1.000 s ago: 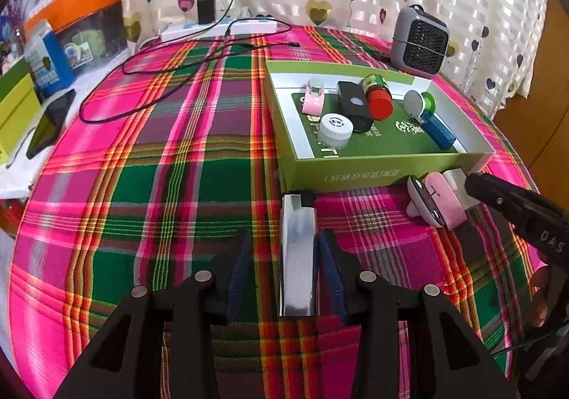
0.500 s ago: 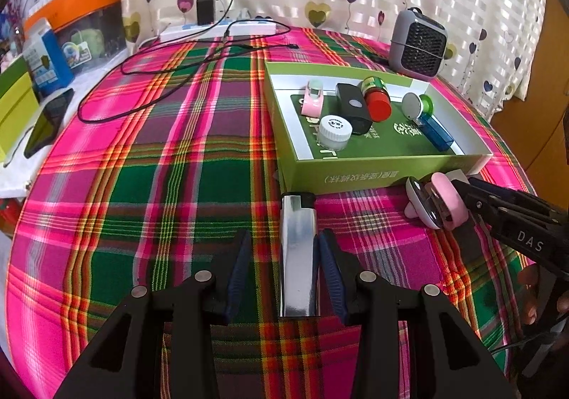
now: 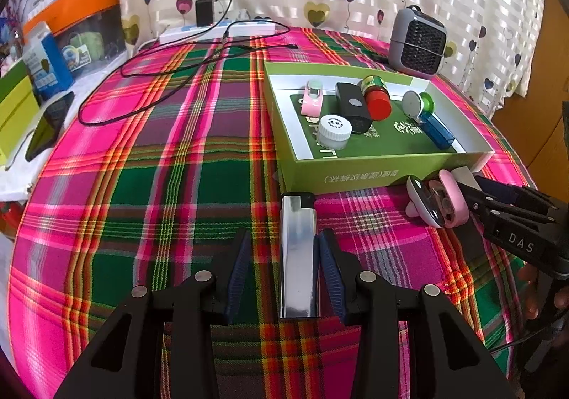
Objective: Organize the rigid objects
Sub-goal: 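Carry the silver bar and white plug over the green box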
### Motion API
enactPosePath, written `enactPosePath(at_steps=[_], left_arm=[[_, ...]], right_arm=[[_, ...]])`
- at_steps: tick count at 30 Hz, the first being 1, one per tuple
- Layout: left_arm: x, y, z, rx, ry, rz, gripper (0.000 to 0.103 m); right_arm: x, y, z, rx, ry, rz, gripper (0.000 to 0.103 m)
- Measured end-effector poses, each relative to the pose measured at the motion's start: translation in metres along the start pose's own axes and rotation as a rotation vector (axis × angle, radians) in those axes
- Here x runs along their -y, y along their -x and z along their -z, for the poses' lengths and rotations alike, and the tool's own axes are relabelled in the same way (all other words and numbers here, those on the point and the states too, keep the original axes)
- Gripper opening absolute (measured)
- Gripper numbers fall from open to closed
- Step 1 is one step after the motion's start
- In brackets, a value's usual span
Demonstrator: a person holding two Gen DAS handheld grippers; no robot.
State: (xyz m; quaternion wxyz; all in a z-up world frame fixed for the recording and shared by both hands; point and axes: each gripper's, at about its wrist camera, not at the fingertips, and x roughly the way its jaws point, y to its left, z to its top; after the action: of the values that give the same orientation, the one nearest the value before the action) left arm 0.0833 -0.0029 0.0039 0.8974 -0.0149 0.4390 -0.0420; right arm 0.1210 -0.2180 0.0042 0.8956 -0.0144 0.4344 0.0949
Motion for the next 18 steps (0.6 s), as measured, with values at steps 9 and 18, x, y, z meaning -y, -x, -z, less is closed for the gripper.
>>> enactPosePath(at_steps=[9,18], left_arm=[[0.0005,-0.0001,-0.0004,0.002,-0.002,-0.002,0.038],[0.0004,-0.0003,-0.0001,0.003,0.0,-0.003,0.037]], right_arm=[[0.0007,0.0004,0.0017,-0.002,0.013,0.013,0.049],[0.0011,0.0023,0.0026,0.0,0.008,0.026,0.041]])
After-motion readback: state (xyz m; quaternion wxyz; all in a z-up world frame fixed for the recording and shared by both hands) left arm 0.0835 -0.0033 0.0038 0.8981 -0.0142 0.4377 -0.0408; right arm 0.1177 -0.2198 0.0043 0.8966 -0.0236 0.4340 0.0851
